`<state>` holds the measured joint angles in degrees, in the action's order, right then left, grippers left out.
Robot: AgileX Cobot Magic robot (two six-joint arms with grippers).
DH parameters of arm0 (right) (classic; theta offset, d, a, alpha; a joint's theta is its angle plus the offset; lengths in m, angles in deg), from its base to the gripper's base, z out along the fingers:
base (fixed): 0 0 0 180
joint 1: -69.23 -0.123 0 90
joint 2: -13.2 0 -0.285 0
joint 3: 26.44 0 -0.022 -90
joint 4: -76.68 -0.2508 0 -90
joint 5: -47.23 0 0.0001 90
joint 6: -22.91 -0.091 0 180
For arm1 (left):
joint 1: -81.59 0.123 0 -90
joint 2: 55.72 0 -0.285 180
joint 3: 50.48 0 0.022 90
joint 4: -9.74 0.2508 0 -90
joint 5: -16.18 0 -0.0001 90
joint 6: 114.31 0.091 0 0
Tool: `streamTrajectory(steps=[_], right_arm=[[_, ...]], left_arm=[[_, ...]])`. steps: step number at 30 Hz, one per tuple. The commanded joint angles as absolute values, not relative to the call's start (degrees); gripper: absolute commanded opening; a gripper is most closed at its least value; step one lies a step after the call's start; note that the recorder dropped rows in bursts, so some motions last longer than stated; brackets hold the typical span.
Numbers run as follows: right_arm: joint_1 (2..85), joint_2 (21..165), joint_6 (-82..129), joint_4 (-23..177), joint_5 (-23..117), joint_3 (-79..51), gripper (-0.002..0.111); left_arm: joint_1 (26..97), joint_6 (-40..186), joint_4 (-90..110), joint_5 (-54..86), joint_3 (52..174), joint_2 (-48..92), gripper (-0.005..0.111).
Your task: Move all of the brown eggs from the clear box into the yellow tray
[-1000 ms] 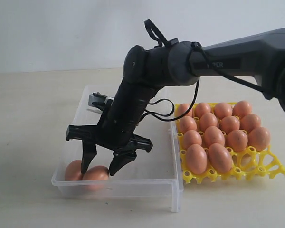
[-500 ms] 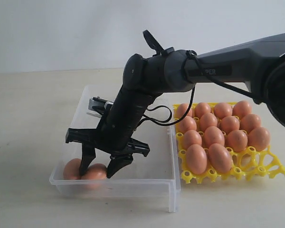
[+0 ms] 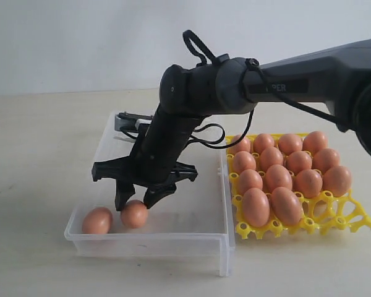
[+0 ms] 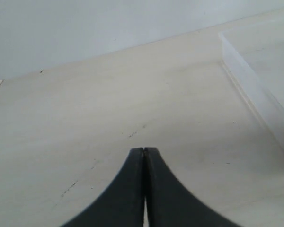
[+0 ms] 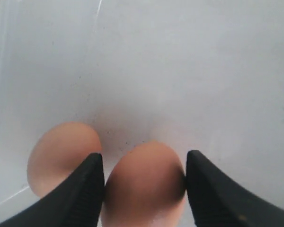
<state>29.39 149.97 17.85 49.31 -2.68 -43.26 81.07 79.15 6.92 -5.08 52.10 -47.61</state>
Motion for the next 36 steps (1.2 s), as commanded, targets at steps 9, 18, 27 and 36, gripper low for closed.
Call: streamTrajectory(steps=[9,18,27,36], right_arm=[[29.7,149.8,21.4,53.1,-6.3,-43.4,0.0],[29.6,146.8,25.9,56.5,-2.5,-43.4,0.009],[29.6,141.0,35.4,63.1,-6.5,-43.4,0.036],[29.6,140.2,30.9,66.1,-11.0,-43.4,0.06]], left_arm=[[81.0,79.2,6.8,-4.7,52.3,-47.9,0.0],[81.0,79.2,6.8,-4.7,52.3,-47.9,0.0],[81.0,79.2,6.8,-4.7,52.3,-47.9,0.0],[81.0,79.2,6.8,-4.7,52.3,-47.9,0.0]])
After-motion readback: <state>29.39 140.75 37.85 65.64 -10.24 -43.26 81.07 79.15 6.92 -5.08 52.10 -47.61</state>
